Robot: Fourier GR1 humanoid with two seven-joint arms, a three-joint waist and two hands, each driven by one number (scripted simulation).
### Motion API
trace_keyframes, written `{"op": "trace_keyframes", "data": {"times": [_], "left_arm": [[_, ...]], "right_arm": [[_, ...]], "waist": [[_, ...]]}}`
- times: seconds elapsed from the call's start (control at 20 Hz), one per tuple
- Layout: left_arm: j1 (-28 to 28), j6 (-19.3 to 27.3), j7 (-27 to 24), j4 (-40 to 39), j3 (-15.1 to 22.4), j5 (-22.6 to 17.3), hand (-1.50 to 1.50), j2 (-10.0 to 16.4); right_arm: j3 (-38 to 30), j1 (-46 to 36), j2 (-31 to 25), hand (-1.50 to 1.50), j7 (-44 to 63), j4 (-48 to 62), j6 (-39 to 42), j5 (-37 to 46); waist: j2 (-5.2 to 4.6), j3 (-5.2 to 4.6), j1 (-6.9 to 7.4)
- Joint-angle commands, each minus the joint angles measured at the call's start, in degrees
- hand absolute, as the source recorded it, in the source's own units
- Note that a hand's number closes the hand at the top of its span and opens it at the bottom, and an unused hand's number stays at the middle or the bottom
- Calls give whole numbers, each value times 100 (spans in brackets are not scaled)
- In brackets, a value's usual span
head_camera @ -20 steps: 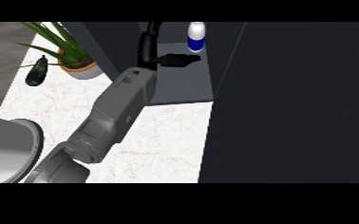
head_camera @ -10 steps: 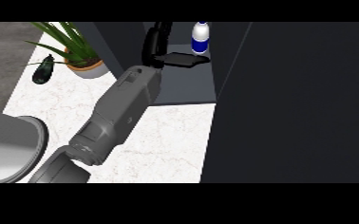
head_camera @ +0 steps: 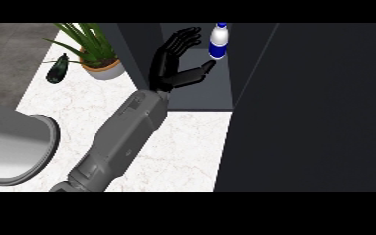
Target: Pick up the bottled water, place it into the cabinet and close the cabinet
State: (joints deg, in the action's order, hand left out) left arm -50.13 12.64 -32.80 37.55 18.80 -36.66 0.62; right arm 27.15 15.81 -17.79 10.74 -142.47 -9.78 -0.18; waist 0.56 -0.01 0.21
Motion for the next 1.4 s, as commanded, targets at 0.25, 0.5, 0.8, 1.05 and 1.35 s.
{"op": "trace_keyframes", "data": {"times": [0.25,0.5,0.8,1.05,1.35], "left_arm": [[1794,389,658,2282,692,286,150,359],[3226,480,539,3681,1085,519,150,773],[4321,267,715,4994,768,353,150,1655],[4957,12,677,5577,562,361,150,2099],[5627,-262,641,6153,-21,11,150,2552]], "right_arm": [[277,-257,-670,150,392,-278,433,505],[641,-314,-809,150,775,-240,669,301],[1657,-754,-86,150,1488,-291,327,463],[2384,-1470,514,150,2403,-173,128,962],[2847,-2182,1393,150,2616,631,202,949]], "waist": [[29,1,143],[8,0,136],[-16,-5,79],[-25,-11,40],[-34,-7,70]]}}
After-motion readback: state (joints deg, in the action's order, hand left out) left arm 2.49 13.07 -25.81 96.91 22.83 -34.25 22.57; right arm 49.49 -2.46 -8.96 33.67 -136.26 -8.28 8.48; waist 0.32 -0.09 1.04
